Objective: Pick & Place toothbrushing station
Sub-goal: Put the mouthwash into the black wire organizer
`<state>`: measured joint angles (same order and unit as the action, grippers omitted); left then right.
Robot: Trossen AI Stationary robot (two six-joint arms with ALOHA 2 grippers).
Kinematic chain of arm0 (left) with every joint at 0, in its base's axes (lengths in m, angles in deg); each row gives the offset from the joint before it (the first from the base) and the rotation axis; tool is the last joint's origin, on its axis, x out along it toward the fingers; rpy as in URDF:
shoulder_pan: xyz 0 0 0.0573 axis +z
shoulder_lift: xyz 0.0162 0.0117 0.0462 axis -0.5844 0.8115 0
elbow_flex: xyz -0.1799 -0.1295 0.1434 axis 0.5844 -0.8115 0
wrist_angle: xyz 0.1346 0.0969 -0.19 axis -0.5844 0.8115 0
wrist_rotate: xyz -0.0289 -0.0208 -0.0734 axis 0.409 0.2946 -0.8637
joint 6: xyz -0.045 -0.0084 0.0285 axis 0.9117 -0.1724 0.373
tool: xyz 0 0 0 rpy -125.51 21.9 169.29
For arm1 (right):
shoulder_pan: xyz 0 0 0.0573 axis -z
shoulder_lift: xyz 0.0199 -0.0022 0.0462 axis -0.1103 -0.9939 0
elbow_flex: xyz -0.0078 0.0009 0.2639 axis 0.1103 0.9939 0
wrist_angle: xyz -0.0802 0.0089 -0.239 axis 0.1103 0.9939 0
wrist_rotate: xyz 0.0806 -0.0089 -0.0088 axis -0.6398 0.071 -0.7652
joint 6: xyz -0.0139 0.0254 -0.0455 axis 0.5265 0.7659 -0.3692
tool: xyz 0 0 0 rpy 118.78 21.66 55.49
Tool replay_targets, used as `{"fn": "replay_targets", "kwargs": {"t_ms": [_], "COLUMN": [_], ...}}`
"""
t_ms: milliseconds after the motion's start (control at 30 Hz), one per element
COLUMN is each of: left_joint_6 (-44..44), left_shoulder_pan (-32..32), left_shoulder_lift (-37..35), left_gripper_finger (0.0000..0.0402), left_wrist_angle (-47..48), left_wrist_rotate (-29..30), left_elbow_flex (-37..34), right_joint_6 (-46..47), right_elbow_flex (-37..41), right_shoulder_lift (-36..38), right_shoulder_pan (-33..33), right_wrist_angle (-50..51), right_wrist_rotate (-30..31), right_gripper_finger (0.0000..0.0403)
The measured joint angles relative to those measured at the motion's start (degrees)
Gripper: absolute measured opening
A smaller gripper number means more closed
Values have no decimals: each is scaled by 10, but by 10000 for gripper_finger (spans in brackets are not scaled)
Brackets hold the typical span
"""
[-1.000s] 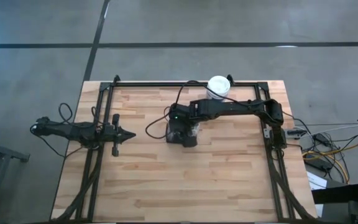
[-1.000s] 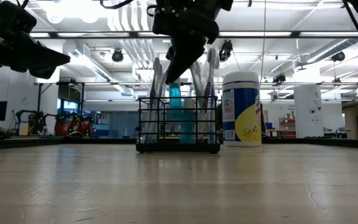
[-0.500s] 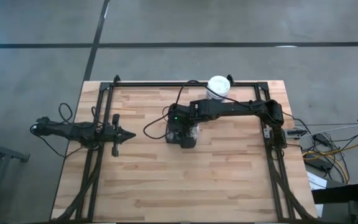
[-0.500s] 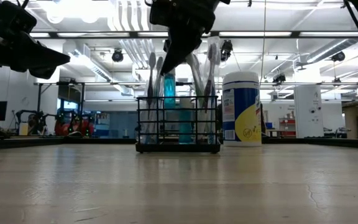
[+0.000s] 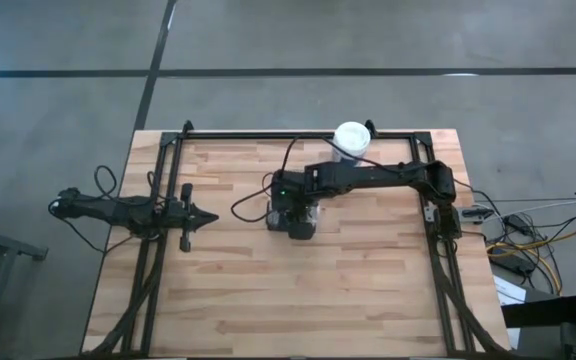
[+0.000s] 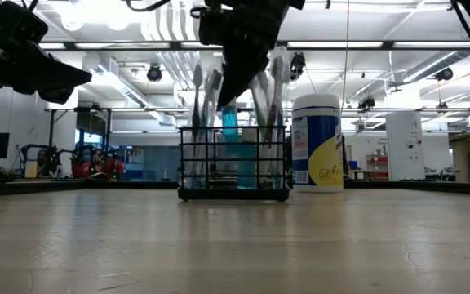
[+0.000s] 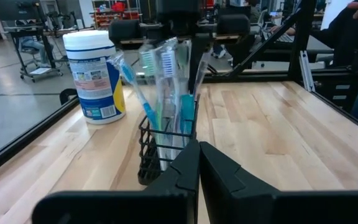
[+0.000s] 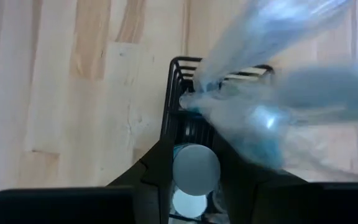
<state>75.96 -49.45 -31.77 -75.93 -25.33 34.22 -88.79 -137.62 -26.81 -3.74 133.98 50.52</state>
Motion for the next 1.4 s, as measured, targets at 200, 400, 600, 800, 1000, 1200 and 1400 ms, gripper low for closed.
{"fn": "replay_targets", "kwargs": {"t_ms": [200,400,600,800,1000,1200,1400], "left_joint_6": [0,0,-1,-1,-3,-14,-14], "left_shoulder_pan": [0,0,0,0,0,0,0], "left_shoulder_lift": [0,0,0,0,0,0,0], "left_gripper_finger": [14,14,14,14,14,14,14], "left_wrist_angle": [0,0,0,0,0,0,0], "left_wrist_rotate": [0,0,0,0,0,-1,-2], "left_elbow_flex": [0,0,0,0,0,0,0], "right_joint_6": [-15,-113,-216,-321,-364,-366,-363], "right_elbow_flex": [16,25,28,31,42,63,74], "right_shoulder_lift": [0,0,0,-1,-1,-1,0], "right_shoulder_pan": [0,-3,-5,1,13,24,27], "right_wrist_angle": [-5,-15,-18,-19,-21,-40,-53], "right_wrist_rotate": [16,17,15,-31,-46,-54,-56], "right_gripper_finger": [91,91,91,91,91,91,91]}}
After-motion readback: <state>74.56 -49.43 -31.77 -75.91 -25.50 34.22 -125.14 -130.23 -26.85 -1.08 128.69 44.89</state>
